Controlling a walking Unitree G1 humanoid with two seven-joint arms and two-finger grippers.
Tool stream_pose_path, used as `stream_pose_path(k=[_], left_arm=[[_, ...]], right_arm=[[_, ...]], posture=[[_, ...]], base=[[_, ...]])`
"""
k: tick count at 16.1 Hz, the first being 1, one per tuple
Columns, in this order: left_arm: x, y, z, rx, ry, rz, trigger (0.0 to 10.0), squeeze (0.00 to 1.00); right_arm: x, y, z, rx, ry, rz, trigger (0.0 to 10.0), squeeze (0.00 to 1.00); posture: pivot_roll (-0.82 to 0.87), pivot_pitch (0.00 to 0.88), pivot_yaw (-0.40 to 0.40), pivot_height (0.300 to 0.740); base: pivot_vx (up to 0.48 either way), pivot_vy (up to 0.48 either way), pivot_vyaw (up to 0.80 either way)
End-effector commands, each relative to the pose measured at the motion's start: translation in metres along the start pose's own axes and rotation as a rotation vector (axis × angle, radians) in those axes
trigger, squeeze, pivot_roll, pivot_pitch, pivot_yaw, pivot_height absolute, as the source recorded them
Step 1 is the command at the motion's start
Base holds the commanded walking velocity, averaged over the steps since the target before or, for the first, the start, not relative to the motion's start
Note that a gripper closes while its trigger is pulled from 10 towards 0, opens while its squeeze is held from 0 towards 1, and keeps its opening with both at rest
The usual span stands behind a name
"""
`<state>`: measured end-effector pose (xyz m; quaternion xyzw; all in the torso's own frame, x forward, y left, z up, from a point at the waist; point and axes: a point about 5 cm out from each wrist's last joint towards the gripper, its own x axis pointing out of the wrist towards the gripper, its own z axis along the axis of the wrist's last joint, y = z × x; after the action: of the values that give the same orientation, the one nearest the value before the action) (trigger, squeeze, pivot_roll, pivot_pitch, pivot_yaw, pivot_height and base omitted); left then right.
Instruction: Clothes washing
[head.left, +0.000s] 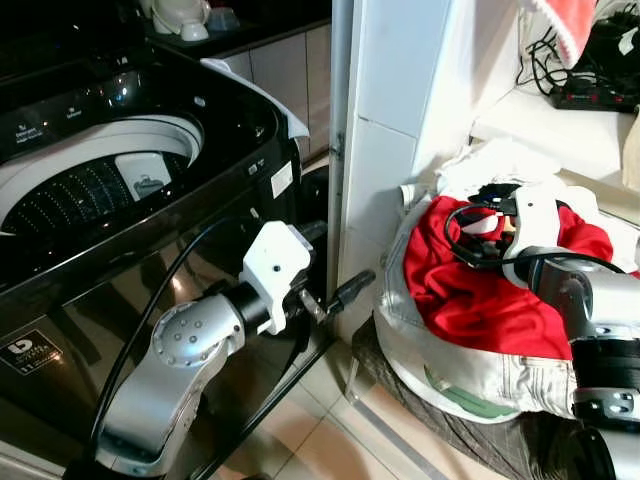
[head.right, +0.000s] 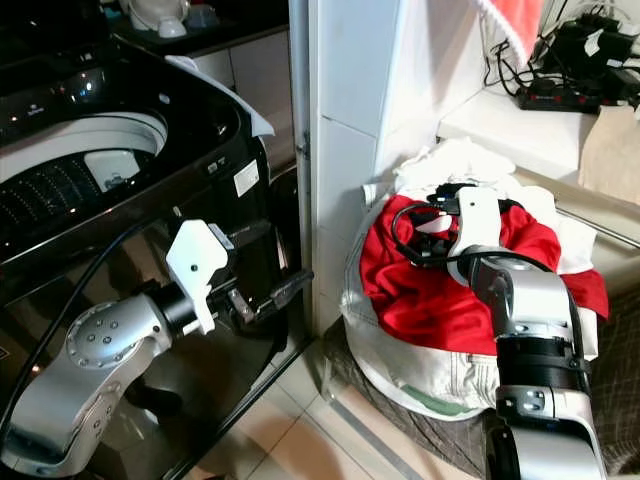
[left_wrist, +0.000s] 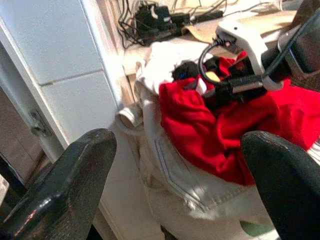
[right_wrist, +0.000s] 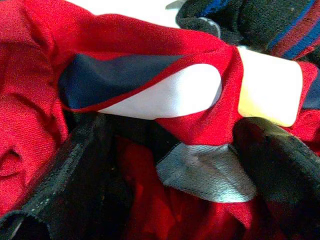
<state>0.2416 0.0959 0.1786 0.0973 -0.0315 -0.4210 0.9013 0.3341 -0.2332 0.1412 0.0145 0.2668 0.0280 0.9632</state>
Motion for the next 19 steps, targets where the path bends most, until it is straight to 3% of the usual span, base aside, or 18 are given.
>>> stream_pose_path(k=[1, 5, 6, 7, 10, 19], left_arm=[[-0.003, -0.002, 0.003, 0.000, -0.001, -0.025, 10.0, 0.00], [-0.004, -0.005, 0.003, -0.002, 0.008, -0.050, 10.0, 0.00], [-0.004, -0.006, 0.003, -0.007, 0.007, -0.065, 10.0, 0.00], [-0.005, -0.009, 0.004, -0.016, 0.006, -0.090, 10.0, 0.00], [-0.008, -0.020, 0.005, -0.056, 0.007, -0.191, 10.0, 0.00], [-0.008, -0.021, 0.005, -0.059, 0.008, -0.196, 10.0, 0.00]], right_arm=[[0.003, 0.001, -0.003, -0.015, 0.031, 0.004, 10.0, 0.00], [0.008, -0.003, -0.003, -0.017, 0.015, 0.003, 10.0, 0.00], [0.008, -0.005, -0.005, -0.011, 0.024, 0.000, 4.6, 0.00], [0.009, -0.005, -0.006, -0.006, 0.032, 0.001, 0.0, 0.00], [0.009, -0.007, -0.009, -0.018, 0.053, 0.006, 0.0, 0.00], [0.002, -0.012, -0.003, -0.028, 0.043, 0.012, 0.0, 0.00]], posture=[[-0.03, 0.000, 0.024, 0.740], [-0.03, 0.000, 0.028, 0.740], [-0.03, 0.000, 0.028, 0.740], [-0.03, 0.000, 0.029, 0.740], [-0.03, 0.000, 0.030, 0.740], [-0.04, 0.000, 0.026, 0.740]], base=[[0.000, 0.000, 0.00], [0.000, 0.000, 0.00], [0.000, 0.000, 0.00], [0.000, 0.000, 0.00], [0.000, 0.000, 0.00], [0.000, 0.000, 0.00]])
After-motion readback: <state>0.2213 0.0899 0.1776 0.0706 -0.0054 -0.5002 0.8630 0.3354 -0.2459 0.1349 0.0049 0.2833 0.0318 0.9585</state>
